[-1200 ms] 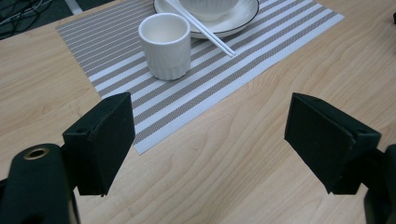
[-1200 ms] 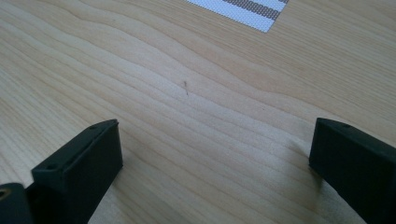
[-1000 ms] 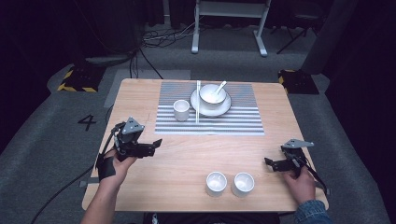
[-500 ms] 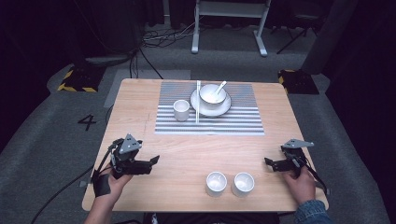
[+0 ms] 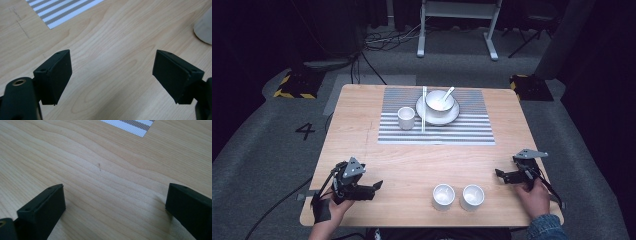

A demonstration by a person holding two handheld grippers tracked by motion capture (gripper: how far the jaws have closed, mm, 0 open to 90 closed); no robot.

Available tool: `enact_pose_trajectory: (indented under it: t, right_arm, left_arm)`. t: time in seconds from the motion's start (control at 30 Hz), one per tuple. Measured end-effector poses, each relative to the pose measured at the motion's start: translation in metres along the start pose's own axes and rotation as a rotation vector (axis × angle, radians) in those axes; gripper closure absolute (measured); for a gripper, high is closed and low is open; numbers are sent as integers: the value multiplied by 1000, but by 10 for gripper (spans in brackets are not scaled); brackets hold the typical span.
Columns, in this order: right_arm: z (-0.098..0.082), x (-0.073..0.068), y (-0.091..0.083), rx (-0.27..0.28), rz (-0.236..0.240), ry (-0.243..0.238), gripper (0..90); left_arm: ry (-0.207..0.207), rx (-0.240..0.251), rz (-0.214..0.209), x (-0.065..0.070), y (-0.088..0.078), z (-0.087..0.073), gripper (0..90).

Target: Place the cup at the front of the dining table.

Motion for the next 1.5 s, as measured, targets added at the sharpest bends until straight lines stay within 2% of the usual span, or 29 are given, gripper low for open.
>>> enact_pose_trajectory:
  t: [0.13,0.3,0.4,0.43,0.57,0.6,0.63,0.7,0.87,0.9,1.13,1.17,1.2,1.23,1.3,1.4,1.5]
  right_arm:
    - [0,0,0,-1,1,-2,27]
    - [0,0,0,-1,1,0,27]
    - [0,0,0,-1,1,-1,27]
    - [0,0,0,-1,1,0,27]
    - [0,0,0,-1,1,-1,27]
    - [0,0,0,-1,1,-1,27]
    - [0,0,0,-1,1,-1,27]
    - [0,0,0,-1,1,-1,27]
    - [0,0,0,-1,1,-1,27]
    - [0,0,0,-1,1,-1,27]
    - [0,0,0,-1,1,-1,27]
    - [0,0,0,-1,1,-1,27]
    - [0,0,0,-1,1,-1,27]
    - [0,0,0,-1,1,-1,27]
    - [0,0,0,-1,1,-1,27]
    - [-1,0,0,-1,0,0,27]
    - [-1,0,0,-1,0,0,27]
  left_arm:
    - [6,-14,-8,5,4,-8,163]
    - [36,-41,-16,14,10,-17,161]
    - [40,-50,-14,16,13,-19,161]
    - [49,-66,-14,17,16,-20,161]
    - [56,-84,-33,20,20,-21,161]
    - [64,-115,-62,22,24,-22,160]
    - [64,-115,-62,22,24,-22,160]
    - [85,-145,-78,25,30,-25,160]
    - [86,-197,-102,28,39,-28,161]
    - [88,-219,-107,28,42,-30,160]
    - [89,-202,-102,28,43,-30,154]
    - [103,-193,-73,27,45,-30,151]
    - [103,-193,-73,27,45,-30,146]
    - [119,-149,-68,26,48,-31,125]
    - [121,-84,-68,24,53,-33,73]
    - [135,-89,-85,23,54,-33,41]
    - [136,-99,-82,22,56,-31,2]
Point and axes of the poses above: each handheld gripper's, and its own axes: y roughly forward along the jaws, z roughly out of its top, x roughly to its right, the point moved 5 cm from there along y, roughly forward along the jaws, and after that the axes turned 14 degrees about -x, right-handed, at the moved point
